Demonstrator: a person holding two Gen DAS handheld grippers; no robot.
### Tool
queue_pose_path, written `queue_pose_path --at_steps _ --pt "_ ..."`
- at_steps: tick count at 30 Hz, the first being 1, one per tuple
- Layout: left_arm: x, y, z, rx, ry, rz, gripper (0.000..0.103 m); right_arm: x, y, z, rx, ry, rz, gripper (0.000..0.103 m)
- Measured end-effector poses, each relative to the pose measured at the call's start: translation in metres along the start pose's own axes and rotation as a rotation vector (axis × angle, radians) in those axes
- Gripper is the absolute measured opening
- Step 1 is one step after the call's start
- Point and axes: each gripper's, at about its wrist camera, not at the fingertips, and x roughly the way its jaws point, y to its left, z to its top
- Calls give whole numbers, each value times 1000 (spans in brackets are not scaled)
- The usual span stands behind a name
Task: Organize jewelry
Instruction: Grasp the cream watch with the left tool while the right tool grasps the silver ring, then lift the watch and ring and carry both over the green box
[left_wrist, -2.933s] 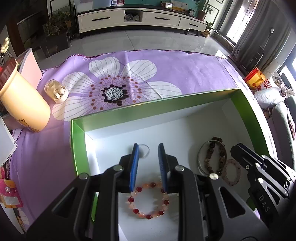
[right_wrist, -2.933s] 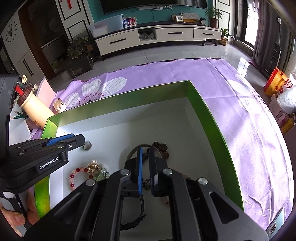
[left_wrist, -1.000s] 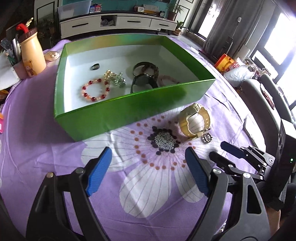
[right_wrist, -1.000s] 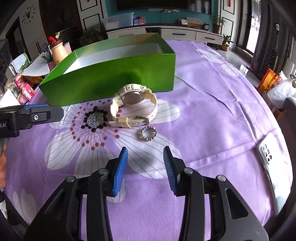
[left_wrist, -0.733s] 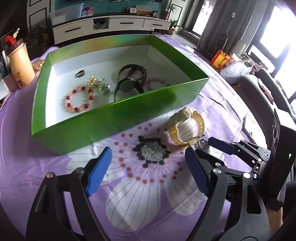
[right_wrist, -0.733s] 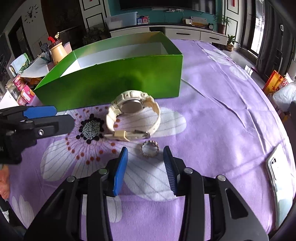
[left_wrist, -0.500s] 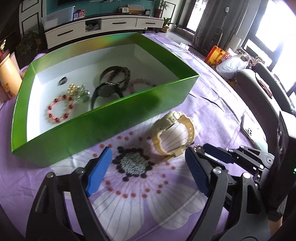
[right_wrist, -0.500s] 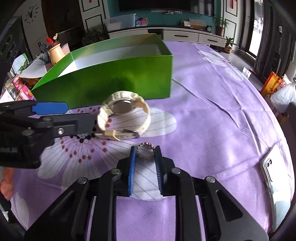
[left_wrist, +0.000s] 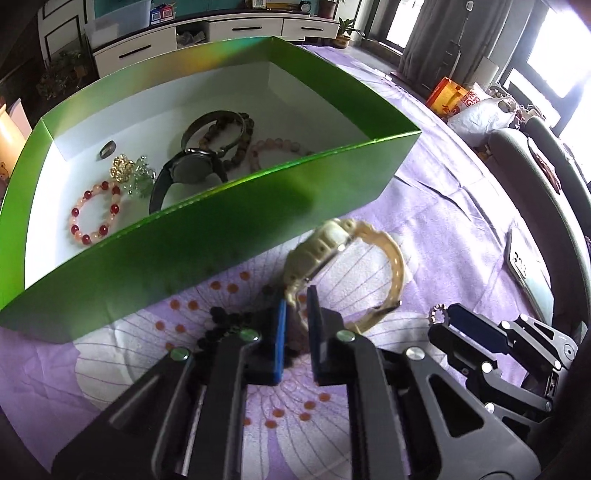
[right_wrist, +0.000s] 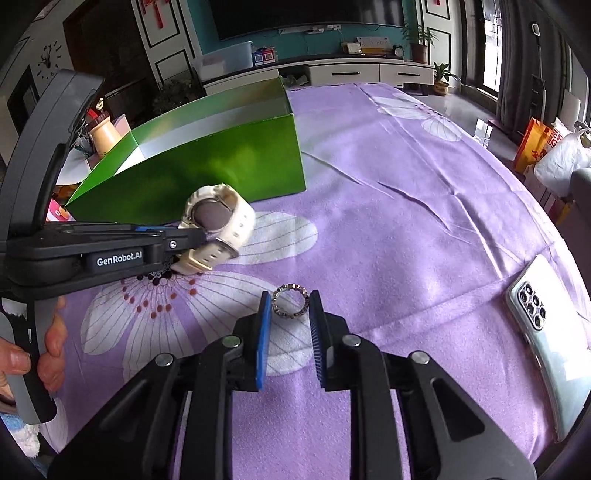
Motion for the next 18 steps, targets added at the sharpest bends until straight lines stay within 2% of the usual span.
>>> queue_pose_path --at_steps 6,18 --pt "-11 14 -9 1 -7 10 8 -7 6 -5 -4 -6 7 20" --pt "-58 54 -51 -17 -27 22 10 -26 35 -8 -29 -33 22 20"
